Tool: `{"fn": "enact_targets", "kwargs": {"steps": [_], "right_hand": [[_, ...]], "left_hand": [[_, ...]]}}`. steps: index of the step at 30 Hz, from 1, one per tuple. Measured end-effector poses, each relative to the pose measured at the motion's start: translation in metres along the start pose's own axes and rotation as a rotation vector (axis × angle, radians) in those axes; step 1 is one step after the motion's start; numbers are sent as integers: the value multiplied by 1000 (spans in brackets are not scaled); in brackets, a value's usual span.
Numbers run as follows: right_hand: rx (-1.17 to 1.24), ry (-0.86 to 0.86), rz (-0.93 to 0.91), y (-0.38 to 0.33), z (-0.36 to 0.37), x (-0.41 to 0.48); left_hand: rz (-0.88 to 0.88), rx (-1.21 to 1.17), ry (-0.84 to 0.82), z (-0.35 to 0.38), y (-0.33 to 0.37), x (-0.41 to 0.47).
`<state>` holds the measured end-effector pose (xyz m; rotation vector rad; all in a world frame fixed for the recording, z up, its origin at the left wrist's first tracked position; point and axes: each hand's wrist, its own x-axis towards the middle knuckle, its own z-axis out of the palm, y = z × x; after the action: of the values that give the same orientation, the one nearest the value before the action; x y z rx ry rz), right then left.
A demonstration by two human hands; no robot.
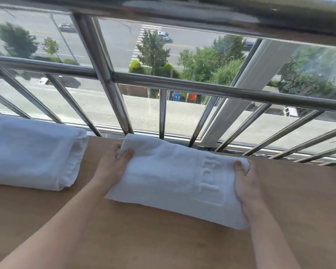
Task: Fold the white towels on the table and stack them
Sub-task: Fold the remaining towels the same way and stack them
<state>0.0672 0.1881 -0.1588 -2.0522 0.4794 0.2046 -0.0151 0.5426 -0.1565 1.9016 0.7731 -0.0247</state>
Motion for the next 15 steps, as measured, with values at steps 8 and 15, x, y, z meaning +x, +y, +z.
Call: {"fn": "enact_targets", "kwargs": {"steps": [8, 15], "right_hand": [[-323, 37, -9, -23, 4, -11], [-658, 229, -568, -61, 45, -63]], "left_hand": [[-55, 237, 194, 3, 11, -20], [624, 724, -116, 70, 58, -50]]}}
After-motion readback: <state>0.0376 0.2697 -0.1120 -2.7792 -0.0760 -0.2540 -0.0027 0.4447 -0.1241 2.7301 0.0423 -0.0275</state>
